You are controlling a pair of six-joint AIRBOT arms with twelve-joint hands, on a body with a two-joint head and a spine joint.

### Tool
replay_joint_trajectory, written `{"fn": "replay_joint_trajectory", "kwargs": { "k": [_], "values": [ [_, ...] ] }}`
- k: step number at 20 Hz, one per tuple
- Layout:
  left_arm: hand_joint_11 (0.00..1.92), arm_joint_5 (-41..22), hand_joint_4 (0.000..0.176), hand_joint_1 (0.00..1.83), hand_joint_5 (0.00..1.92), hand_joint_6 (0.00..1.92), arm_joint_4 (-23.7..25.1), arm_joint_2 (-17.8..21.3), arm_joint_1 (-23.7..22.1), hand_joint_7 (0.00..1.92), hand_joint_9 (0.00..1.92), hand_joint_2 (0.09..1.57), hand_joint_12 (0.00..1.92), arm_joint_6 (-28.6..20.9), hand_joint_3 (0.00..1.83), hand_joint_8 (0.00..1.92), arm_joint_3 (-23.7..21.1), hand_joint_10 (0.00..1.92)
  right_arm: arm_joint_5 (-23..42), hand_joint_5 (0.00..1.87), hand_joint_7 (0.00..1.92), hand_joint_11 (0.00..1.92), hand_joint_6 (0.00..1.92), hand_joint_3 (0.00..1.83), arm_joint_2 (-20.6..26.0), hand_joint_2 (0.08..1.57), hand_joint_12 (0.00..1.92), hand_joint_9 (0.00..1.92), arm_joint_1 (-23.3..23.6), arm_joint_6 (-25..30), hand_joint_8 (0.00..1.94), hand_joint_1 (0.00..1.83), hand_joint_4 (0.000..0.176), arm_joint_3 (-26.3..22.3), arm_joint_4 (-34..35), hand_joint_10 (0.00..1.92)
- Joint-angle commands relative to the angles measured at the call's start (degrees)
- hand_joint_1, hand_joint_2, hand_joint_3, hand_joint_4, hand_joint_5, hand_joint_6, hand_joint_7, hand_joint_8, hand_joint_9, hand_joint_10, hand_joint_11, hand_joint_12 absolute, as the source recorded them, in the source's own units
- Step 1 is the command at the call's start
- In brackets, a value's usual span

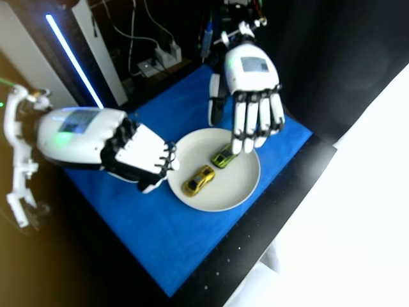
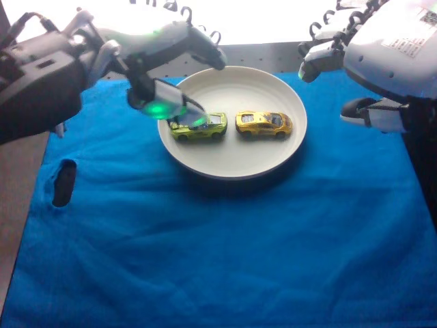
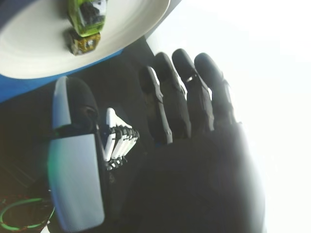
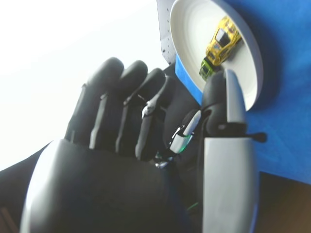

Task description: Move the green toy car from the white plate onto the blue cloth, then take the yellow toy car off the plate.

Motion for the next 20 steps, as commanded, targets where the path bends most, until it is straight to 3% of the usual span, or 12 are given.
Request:
{"fn": "replay_joint_trajectory", "kwargs": {
  "k": [1,3,5,8,11,20],
  "values": [
    [0.0,-4.1,0.0,0.9,0.63,0.07,0.4,-0.6,-1.5,0.65,0.33,0.94,1.64,1.9,0.0,0.05,0.4,0.82,7.1,0.68,0.62,0.39,0.51,0.01,-0.1,1.01,1.83,0.54,0.4,-0.4,1.03,1.19,0.0,0.2,0.0,1.36],
    [0.08,-2.7,0.0,0.93,0.64,0.05,0.4,-2.0,-2.2,0.68,0.45,0.9,1.48,3.8,0.0,0.03,1.2,0.61,7.1,0.65,0.61,0.39,0.54,0.01,-0.2,1.02,1.8,0.52,0.2,-0.4,1.03,1.19,0.0,0.3,0.0,1.37],
    [0.15,-2.0,0.0,0.93,0.69,0.05,0.3,-2.9,-2.4,0.7,0.51,0.87,1.42,3.8,0.0,0.02,2.2,0.53,7.1,0.63,0.56,0.34,0.52,0.01,-0.2,1.05,1.78,0.47,0.2,-0.4,0.98,1.15,0.0,0.4,0.0,1.31],
    [0.08,-0.3,0.0,0.92,0.69,0.04,0.3,-4.1,-2.5,0.66,0.47,0.87,1.48,3.8,0.0,0.0,3.4,0.5,7.0,0.65,0.59,0.28,0.45,0.0,-0.3,1.05,1.78,0.48,0.0,-0.4,0.86,1.18,0.0,0.5,0.0,1.2],
    [0.07,1.3,0.0,0.92,0.69,0.02,0.3,-5.5,-2.5,0.64,0.46,0.89,1.49,4.1,0.01,0.0,4.9,0.44,7.0,0.62,0.57,0.31,0.45,0.01,-0.3,1.07,1.82,0.47,-0.2,-0.4,0.85,1.17,0.0,0.6,0.2,1.25],
    [0.29,2.7,0.0,0.94,0.71,0.0,-1.9,-8.2,-1.4,0.76,0.65,0.98,1.43,4.1,0.01,0.02,8.1,0.42,7.1,0.69,0.62,0.34,0.38,0.0,-0.4,1.05,1.8,0.48,-0.2,-0.4,0.84,1.21,0.0,0.6,0.2,1.26]
  ]
}}
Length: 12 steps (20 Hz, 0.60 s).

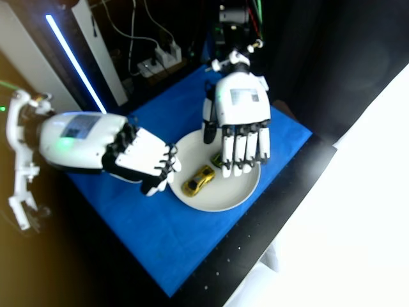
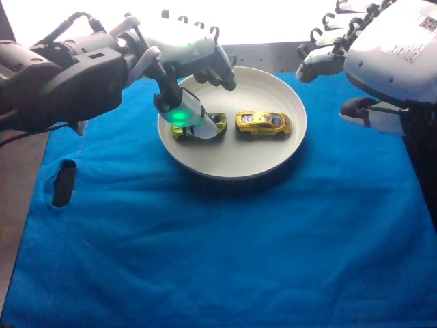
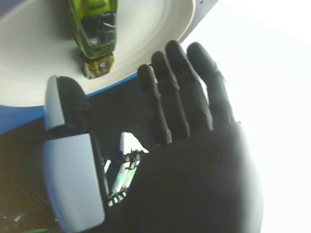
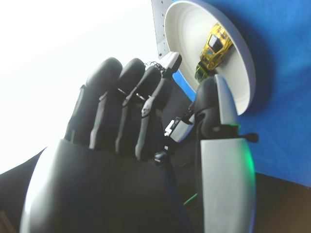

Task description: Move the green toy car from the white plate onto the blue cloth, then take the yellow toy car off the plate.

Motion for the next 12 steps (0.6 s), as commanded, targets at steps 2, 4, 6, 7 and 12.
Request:
{"fn": "replay_joint_trajectory", "kwargs": {
  "k": [2,4,6,7,12],
  "values": [
    [0.29,-5.5,0.0,0.93,0.71,0.0,-0.3,-0.4,-0.1,0.79,0.6,0.99,1.5,0.2,0.0,0.01,0.3,0.59,7.0,0.66,0.56,0.3,0.44,0.0,0.0,1.06,1.84,0.44,0.6,-0.4,0.92,1.2,0.0,0.2,0.0,1.3],
    [0.31,-5.2,0.0,0.94,0.73,0.0,-0.8,-0.5,0.4,0.84,0.54,0.99,1.62,0.2,0.0,0.03,0.6,0.86,7.0,0.65,0.57,0.31,0.46,0.0,0.0,1.04,1.88,0.44,0.6,-0.4,0.96,1.21,0.0,0.2,0.0,1.34],
    [0.48,-5.2,0.0,0.94,0.76,0.0,-1.2,-0.6,0.8,0.77,0.62,0.98,1.64,0.2,0.0,0.52,0.8,1.08,7.0,0.66,0.57,0.32,0.47,0.0,0.0,1.04,1.89,0.45,0.6,-0.4,0.97,1.19,0.0,0.2,0.0,1.35],
    [0.44,-5.1,0.0,0.97,0.78,0.0,-1.4,-0.7,1.0,0.74,0.58,0.96,1.66,0.2,0.0,0.54,1.0,1.08,7.0,0.66,0.57,0.33,0.48,0.0,0.1,1.03,1.89,0.46,0.6,-0.4,0.97,1.21,0.0,0.2,0.1,1.35],
    [0.4,-4.6,0.0,1.0,0.8,0.01,-1.7,-1.4,1.5,0.82,0.62,0.94,1.57,0.2,0.0,0.31,1.7,0.9,7.0,0.65,0.58,0.33,0.5,0.0,0.1,1.04,1.88,0.46,0.6,-0.4,0.96,1.23,0.0,0.1,0.1,1.35]
  ]
}}
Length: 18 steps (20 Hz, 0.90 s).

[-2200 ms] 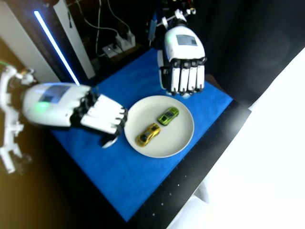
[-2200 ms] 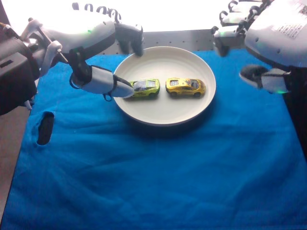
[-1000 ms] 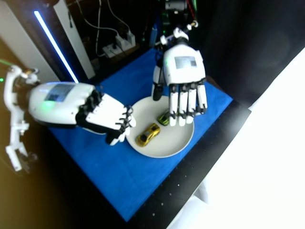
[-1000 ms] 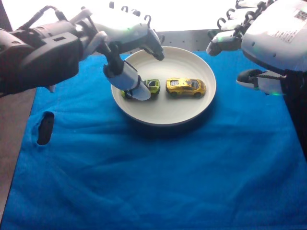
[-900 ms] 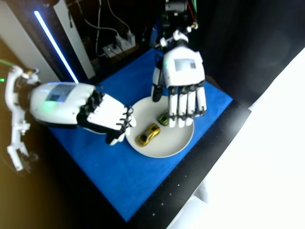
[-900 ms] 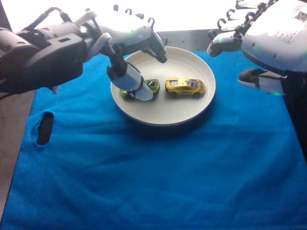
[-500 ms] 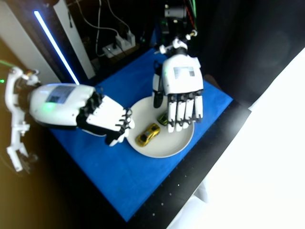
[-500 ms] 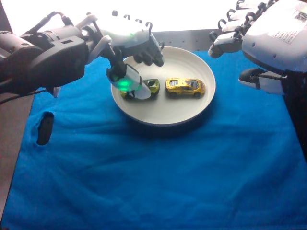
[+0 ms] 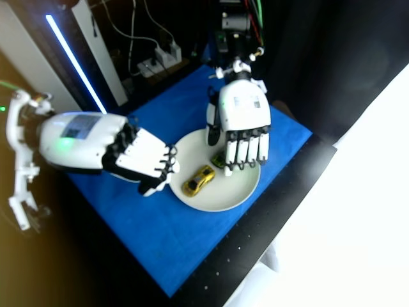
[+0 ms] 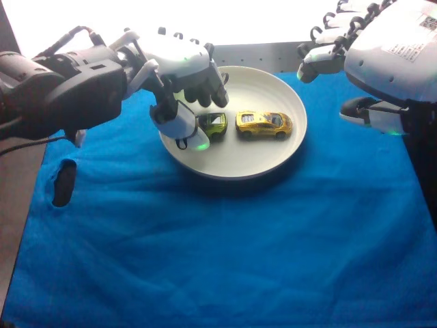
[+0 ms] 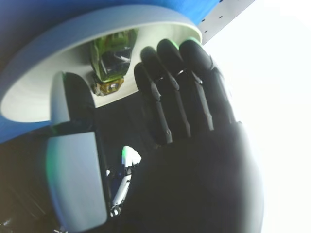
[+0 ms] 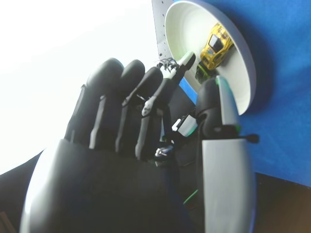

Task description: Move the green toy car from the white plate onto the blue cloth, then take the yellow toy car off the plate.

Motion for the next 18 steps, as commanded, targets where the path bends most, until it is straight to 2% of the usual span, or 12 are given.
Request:
{"fn": "replay_joint_trajectory", "kwargs": {
  "k": [1,3,6,8,9,10,11,12,15,16,17,18],
  "values": [
    [0.43,-5.9,0.0,1.01,0.82,0.01,-0.1,-0.4,-0.2,0.8,0.62,0.93,1.61,0.2,0.0,0.43,0.3,1.0,7.0,0.65,0.58,0.33,0.51,0.0,0.0,1.03,1.89,0.47,0.6,-0.4,0.99,1.24,0.0,0.1,-0.1,1.37],
    [0.35,-5.6,0.0,0.99,0.8,0.0,-0.4,-0.6,-0.1,0.75,0.57,0.94,1.56,0.2,0.0,0.36,0.7,0.9,7.0,0.65,0.59,0.34,0.51,0.0,0.0,1.03,1.89,0.47,0.6,-0.4,0.99,1.29,0.0,0.1,-0.1,1.37],
    [0.58,-5.5,0.0,1.03,0.82,0.0,-1.0,-0.9,0.1,0.7,0.66,0.92,1.78,0.1,0.0,1.1,1.1,1.35,7.1,0.65,0.59,0.35,0.52,0.0,0.0,1.02,1.86,0.46,0.6,-0.4,0.98,1.29,0.0,0.0,-0.1,1.36],
    [0.48,-5.4,0.0,1.02,0.83,0.01,-1.1,-1.0,0.3,0.65,0.61,0.94,1.66,0.1,0.0,0.86,1.4,1.15,7.1,0.63,0.58,0.33,0.55,0.0,0.0,1.03,1.87,0.45,0.6,-0.4,1.01,1.27,0.0,0.0,-0.1,1.38],
    [0.52,-5.4,0.0,1.03,0.85,0.01,-1.3,-1.1,0.4,0.68,0.64,0.94,1.71,0.1,0.0,0.93,1.5,1.25,7.2,0.63,0.57,0.34,0.56,0.0,0.0,1.03,1.86,0.46,0.5,-0.4,1.0,1.27,0.0,0.0,-0.1,1.36],
    [0.47,-5.4,0.0,1.04,0.86,0.01,-1.5,-1.2,0.4,0.67,0.61,0.94,1.65,0.1,0.0,0.84,1.7,1.15,7.2,0.63,0.57,0.34,0.56,0.0,0.0,1.03,1.86,0.45,0.5,-0.4,0.99,1.28,0.0,0.0,-0.1,1.35],
    [0.56,-5.3,0.0,1.07,0.88,0.01,-1.6,-1.2,0.5,0.69,0.66,0.95,1.74,0.2,0.0,1.02,1.8,1.31,7.3,0.64,0.59,0.37,0.57,0.0,0.0,1.02,1.85,0.48,0.5,-0.4,0.99,1.29,0.0,0.0,-0.1,1.34],
    [0.56,-5.3,0.0,1.1,0.89,0.02,-1.6,-1.3,0.6,0.67,0.65,0.97,1.75,0.2,0.01,1.05,1.9,1.33,7.4,0.62,0.57,0.34,0.61,0.0,0.0,1.03,1.86,0.46,0.5,-0.4,0.99,1.27,0.0,0.0,-0.1,1.34],
    [0.52,-5.2,0.0,1.17,0.93,0.03,-2.0,-1.6,0.8,0.67,0.63,1.03,1.71,0.2,0.01,0.97,2.3,1.26,7.6,0.62,0.58,0.41,0.65,0.0,0.0,1.03,1.91,0.49,0.2,-0.4,1.03,1.3,0.0,-0.1,-0.1,1.41],
    [0.56,-5.1,0.0,1.22,0.83,0.84,-2.0,-1.8,0.9,0.85,0.66,1.15,1.75,0.2,0.01,1.27,2.4,1.32,7.6,0.61,0.57,0.41,0.67,0.0,0.0,1.04,1.9,0.49,0.1,-0.4,1.06,1.28,0.0,-0.2,-0.1,1.43],
    [0.62,-5.1,0.0,1.21,0.8,1.04,-2.0,-1.8,1.0,0.88,0.71,1.18,1.67,0.2,0.0,1.32,2.4,1.26,7.6,0.59,0.55,0.38,0.7,0.01,0.0,1.05,1.92,0.47,0.1,-0.4,1.1,1.25,0.0,-0.2,-0.1,1.44],
    [0.53,-5.1,0.0,1.19,0.8,1.13,-2.0,-1.8,1.0,0.86,0.69,1.19,1.63,0.2,0.0,1.33,2.4,1.19,7.6,0.58,0.55,0.38,0.71,0.01,0.0,1.05,1.92,0.46,0.0,-0.4,1.1,1.23,0.0,-0.2,-0.1,1.44]
  ]
}}
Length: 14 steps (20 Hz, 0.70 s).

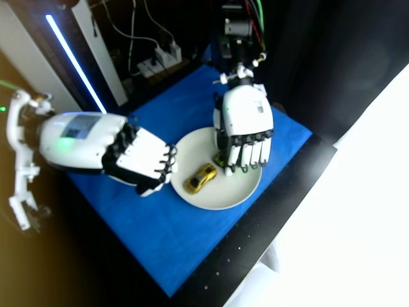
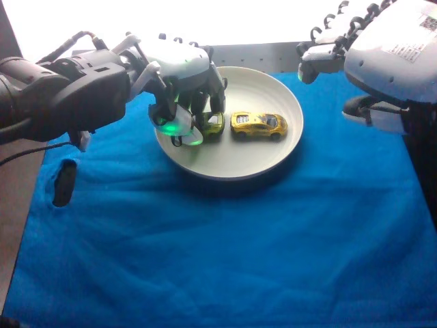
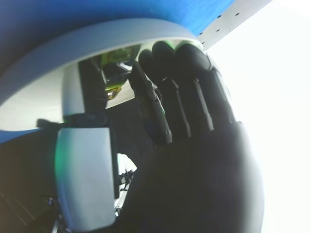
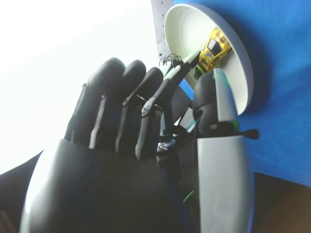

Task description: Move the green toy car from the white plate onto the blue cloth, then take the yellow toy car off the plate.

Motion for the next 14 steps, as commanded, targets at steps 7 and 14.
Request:
{"fn": "replay_joint_trajectory", "kwargs": {
  "k": [7,14],
  "values": [
    [0.57,-6.7,0.0,1.34,0.7,1.18,-0.6,0.6,0.1,0.77,0.74,1.22,1.79,0.2,0.0,1.39,-0.9,1.58,7.3,0.58,0.57,0.37,0.71,0.0,0.2,1.06,1.84,0.47,-0.1,-0.4,0.95,1.22,0.0,-0.1,0.2,1.31],
    [0.68,-13.3,0.0,1.35,0.69,1.23,-1.3,5.1,-0.1,0.82,0.78,1.21,1.71,0.2,0.0,1.3,-6.4,1.5,7.3,0.69,0.62,0.32,0.43,0.0,0.5,1.04,1.87,0.47,-0.1,-0.4,0.84,1.27,0.0,-0.1,0.2,1.29]
  ]
}}
